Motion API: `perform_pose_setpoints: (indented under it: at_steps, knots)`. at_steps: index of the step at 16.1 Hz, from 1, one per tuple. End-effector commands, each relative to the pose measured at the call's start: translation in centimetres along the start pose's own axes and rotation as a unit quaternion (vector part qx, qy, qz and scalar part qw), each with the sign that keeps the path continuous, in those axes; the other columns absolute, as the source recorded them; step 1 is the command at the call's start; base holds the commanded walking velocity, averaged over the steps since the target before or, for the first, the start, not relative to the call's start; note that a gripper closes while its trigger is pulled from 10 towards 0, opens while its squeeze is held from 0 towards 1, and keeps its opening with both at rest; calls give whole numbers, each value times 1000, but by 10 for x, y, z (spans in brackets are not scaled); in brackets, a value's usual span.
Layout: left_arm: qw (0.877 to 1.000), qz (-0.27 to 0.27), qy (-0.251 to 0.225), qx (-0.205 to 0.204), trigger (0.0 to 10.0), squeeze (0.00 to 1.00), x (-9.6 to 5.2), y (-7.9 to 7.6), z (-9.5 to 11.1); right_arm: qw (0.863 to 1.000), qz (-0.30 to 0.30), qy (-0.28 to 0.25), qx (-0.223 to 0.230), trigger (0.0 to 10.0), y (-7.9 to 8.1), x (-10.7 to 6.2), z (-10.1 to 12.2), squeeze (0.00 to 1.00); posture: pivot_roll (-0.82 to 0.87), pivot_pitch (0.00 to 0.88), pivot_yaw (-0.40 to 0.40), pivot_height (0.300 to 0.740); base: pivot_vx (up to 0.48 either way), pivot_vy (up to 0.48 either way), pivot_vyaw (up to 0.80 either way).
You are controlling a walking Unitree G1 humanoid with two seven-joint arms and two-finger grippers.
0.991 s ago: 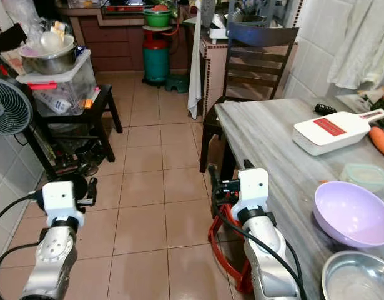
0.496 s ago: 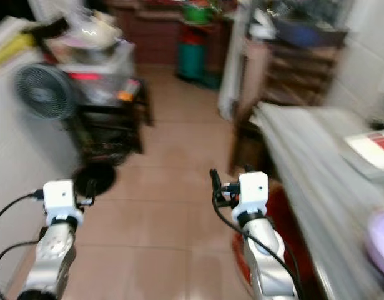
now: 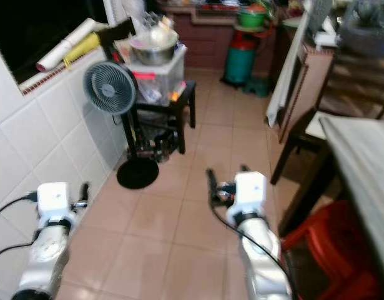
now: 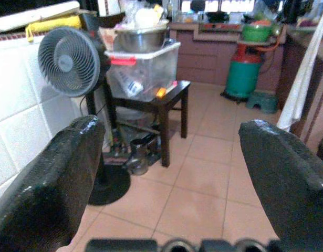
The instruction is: Setting the table
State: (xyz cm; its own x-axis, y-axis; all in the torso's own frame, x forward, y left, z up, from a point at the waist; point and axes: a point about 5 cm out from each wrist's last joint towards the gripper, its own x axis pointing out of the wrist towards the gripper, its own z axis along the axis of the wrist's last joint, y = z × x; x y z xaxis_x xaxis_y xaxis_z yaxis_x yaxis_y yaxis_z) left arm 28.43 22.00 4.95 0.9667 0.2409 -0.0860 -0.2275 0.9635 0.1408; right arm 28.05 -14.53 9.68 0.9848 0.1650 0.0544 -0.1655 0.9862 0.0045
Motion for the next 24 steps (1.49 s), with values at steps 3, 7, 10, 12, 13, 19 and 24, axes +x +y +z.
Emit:
perform_pose_setpoints:
  at_steps: [3,7,10,12,13,19,24]
  knots:
    - [1000,-18,2,-1,10000,0,2,-12,1,1000,-27,11,-2,10000,-13,-3,-4,0,-48,0,45,740,0,480,-665]
    - [1000,-20,5,-1,10000,0,3,-13,-1,999,-32,9,-3,10000,-14,-2,-4,0,-52,0,47,740,0,480,-753]
    - [1000,-20,7,1,10000,0,3,-13,-1,999,-35,11,-2,10000,-16,-2,-5,0,-50,0,49,740,0,480,-163]
    - [1000,-18,9,3,10000,0,3,-12,-3,999,-31,11,-2,10000,-14,-2,-6,0,-49,0,50,740,0,480,0]
    - [1000,-17,11,3,10000,0,3,-12,-3,1000,-26,11,-3,10000,-13,-2,-6,0,-48,0,49,740,0,480,0]
    - [1000,-21,12,8,10000,0,1,-14,-6,1000,-18,6,-7,10000,-10,-2,-6,0,-48,0,50,740,0,396,480]
    - [992,-80,94,6,10000,0,-10,-20,-39,999,-17,35,-5,10000,-11,-3,-23,0,-47,0,54,740,0,0,0]
